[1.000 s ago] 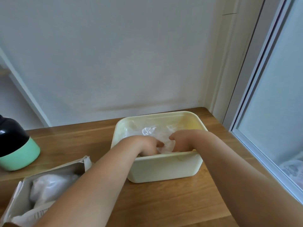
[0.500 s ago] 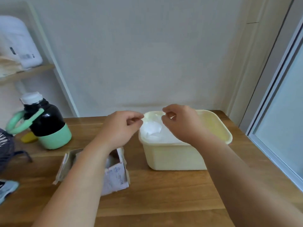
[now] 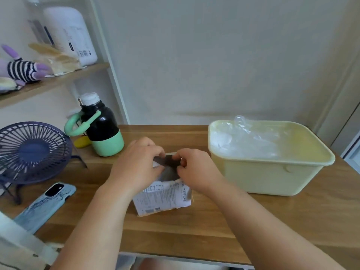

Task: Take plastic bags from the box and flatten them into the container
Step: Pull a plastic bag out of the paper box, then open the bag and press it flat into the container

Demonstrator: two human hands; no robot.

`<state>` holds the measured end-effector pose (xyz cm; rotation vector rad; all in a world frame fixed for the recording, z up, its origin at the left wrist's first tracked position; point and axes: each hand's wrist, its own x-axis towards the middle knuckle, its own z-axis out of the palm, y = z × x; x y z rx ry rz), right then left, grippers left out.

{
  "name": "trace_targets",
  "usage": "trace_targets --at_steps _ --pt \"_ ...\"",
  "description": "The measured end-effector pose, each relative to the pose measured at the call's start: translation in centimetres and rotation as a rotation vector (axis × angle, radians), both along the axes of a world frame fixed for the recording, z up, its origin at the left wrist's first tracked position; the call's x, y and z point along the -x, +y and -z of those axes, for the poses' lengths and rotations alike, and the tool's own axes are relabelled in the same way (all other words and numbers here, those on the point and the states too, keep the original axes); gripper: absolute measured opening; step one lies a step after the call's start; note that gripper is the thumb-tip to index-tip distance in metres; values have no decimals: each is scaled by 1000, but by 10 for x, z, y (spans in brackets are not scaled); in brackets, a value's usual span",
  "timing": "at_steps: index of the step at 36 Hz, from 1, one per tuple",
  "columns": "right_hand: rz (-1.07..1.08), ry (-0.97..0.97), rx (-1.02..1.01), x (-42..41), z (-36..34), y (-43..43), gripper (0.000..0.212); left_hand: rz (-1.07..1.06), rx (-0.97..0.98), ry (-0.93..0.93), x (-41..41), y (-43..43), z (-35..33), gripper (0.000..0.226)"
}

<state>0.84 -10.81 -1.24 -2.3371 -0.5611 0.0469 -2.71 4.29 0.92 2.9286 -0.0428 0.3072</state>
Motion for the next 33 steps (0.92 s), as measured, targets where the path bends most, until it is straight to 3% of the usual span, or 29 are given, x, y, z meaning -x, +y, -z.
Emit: trace_targets --at_steps 4,11,13,15,20,23,26,29,33 --pt "24 40 22 -3 3 -2 44 -15 -68 199 -3 -2 8 13" --pt "30 31 -15 -2 8 -6 41 56 -30 39 -6 1 23 29" --pt "33 32 -16 -3 9 -6 39 95 109 -21 -7 5 28 28" --pt "31 33 -7 -4 10 -5 35 96 369 -119 -6 9 29 21" --pt "16 86 -110 -7 5 -3 22 -75 974 -460 0 9 17 13" --pt "35 114 -233 -5 -3 -4 27 -95 1242 -590 -5 11 5 14" --pt "69 64 -338 -3 -16 -5 36 -40 1593 -596 -8 9 -10 9" --pt "33 104 -516 0 -28 -11 64 -1 1697 -521 -11 3 -20 7" --pt "-82 92 -609 4 -49 -26 88 39 1581 -335 -14 -11 -26 15"
